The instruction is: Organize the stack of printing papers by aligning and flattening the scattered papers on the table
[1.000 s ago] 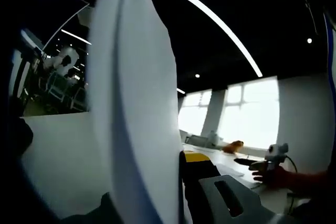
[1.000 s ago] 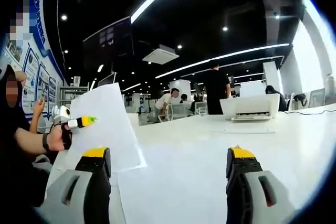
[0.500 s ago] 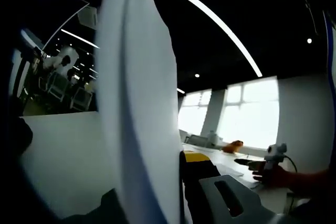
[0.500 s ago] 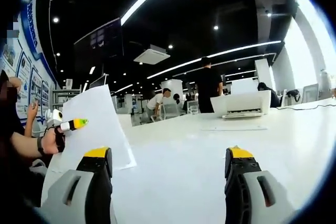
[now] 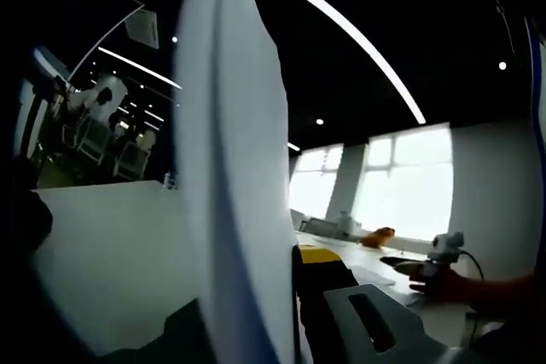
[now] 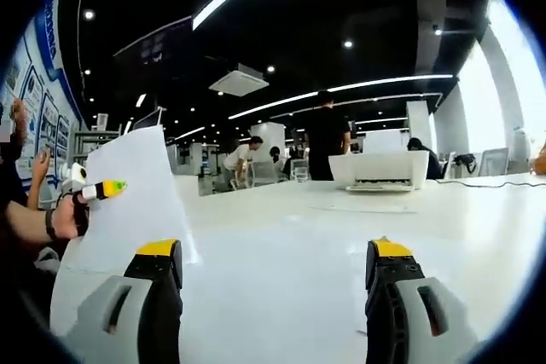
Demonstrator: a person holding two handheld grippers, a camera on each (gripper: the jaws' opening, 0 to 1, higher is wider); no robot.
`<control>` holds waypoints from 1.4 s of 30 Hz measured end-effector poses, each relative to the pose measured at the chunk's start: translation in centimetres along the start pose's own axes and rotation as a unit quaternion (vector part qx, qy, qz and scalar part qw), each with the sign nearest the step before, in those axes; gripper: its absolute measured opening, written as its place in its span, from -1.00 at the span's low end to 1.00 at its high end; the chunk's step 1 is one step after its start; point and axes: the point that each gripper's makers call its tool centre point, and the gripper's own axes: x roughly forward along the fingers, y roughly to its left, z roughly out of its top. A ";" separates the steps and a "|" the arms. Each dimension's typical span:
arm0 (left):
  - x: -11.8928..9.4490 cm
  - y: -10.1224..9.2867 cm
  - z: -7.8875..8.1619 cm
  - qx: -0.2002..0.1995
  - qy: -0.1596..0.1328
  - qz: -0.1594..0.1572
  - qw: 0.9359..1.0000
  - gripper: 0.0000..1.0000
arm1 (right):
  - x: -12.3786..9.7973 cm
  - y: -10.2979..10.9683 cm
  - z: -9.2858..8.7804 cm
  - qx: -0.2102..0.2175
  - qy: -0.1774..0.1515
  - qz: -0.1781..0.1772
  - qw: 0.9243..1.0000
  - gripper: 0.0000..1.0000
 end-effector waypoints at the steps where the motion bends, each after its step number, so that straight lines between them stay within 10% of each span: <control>1: 0.0 0.0 0.0 0.000 0.000 0.000 1.000 -0.88 | 0.0 -0.4 0.0 0.002 -0.001 -0.011 1.000 0.69; 25: -0.1 0.0 0.1 -0.001 -0.003 -0.001 1.000 -0.88 | -1.5 -8.6 -0.9 0.015 0.027 -0.131 0.991 0.70; 42: 0.0 0.1 0.1 -0.002 -0.005 -0.001 1.000 -0.88 | -0.5 -8.9 -1.8 -0.025 0.058 -0.101 0.993 0.79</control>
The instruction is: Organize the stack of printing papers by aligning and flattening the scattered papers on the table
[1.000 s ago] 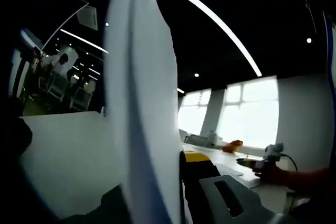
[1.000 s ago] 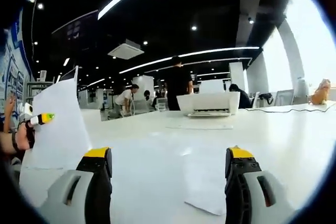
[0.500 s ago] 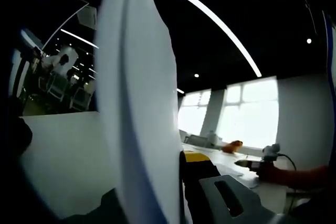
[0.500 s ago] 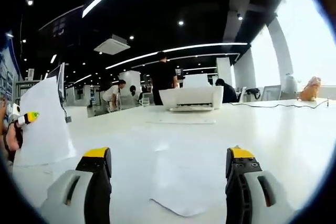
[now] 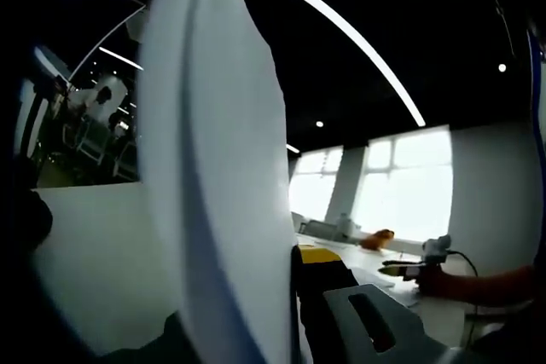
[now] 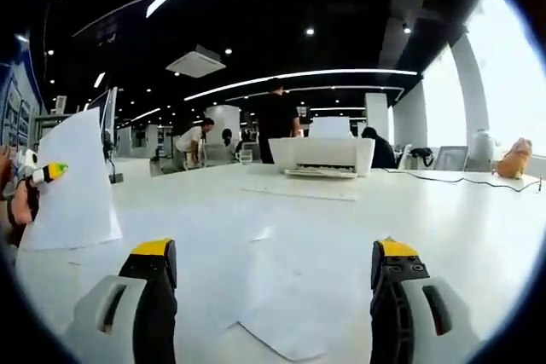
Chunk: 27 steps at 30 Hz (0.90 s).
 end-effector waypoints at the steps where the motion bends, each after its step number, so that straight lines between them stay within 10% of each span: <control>1: 0.0 0.0 0.0 0.000 0.000 0.000 1.000 -0.88 | 0.2 0.0 -0.2 -0.003 0.006 0.003 1.000 0.79; 27: 0.0 0.0 -0.1 0.001 0.002 0.001 1.000 -0.87 | 2.4 3.7 -3.5 -0.018 0.095 0.099 0.990 0.79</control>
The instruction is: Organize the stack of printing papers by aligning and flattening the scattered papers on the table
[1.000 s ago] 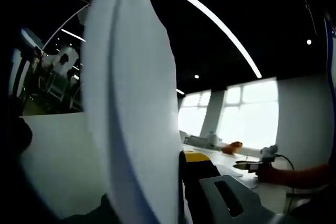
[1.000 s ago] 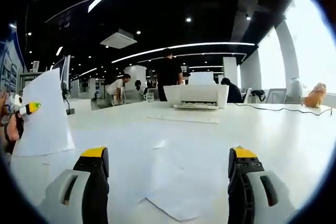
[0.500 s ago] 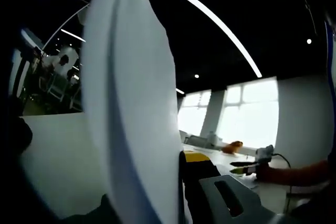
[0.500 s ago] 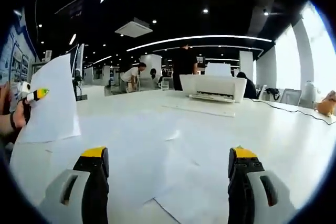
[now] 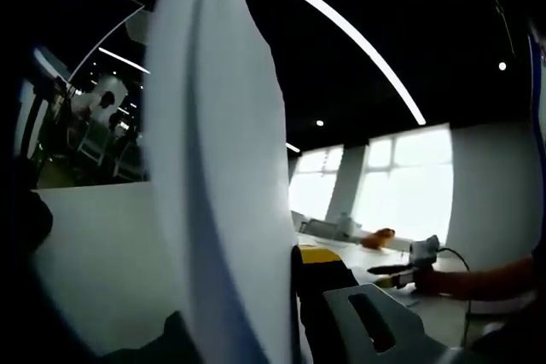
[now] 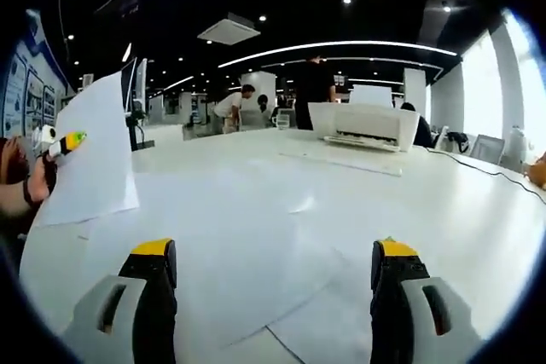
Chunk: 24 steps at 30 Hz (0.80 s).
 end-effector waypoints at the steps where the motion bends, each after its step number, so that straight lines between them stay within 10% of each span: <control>1: 0.0 0.0 0.0 0.000 0.000 0.000 1.000 -0.87 | 0.0 0.2 -0.2 -0.004 0.007 0.002 1.000 0.79; 13: 0.0 0.0 0.1 -0.003 -0.002 0.000 1.000 -0.87 | -0.1 0.7 -0.9 -0.002 0.025 0.010 1.000 0.69; 24: -0.1 0.0 0.1 -0.002 -0.002 0.000 1.000 -0.87 | -0.8 0.9 -0.9 -0.002 0.023 0.009 1.000 0.18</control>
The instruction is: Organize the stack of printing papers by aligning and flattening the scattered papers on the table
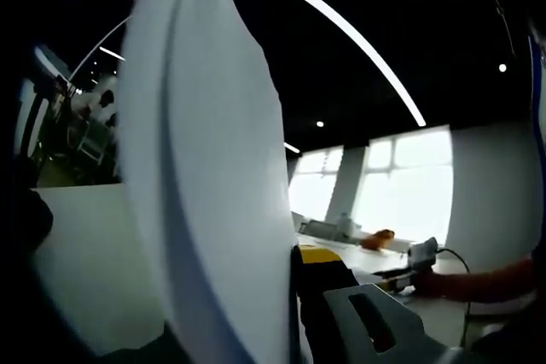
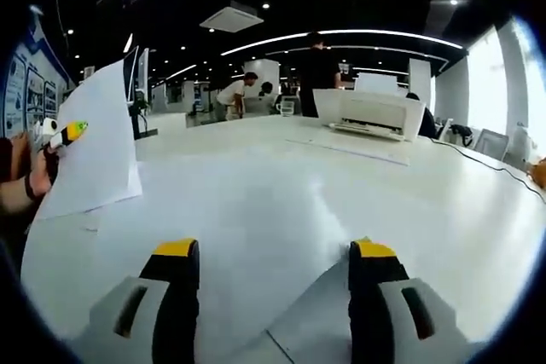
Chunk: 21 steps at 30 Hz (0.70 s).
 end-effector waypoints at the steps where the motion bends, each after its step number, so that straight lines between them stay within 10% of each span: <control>1: 0.0 0.0 0.0 0.000 0.000 0.000 1.000 -0.87 | 0.0 0.1 0.0 -0.001 0.000 0.002 1.000 0.14; 21: 0.0 0.0 -0.1 0.001 0.001 0.000 1.000 -0.87 | -0.5 1.6 0.0 -0.053 0.001 0.018 0.998 -0.58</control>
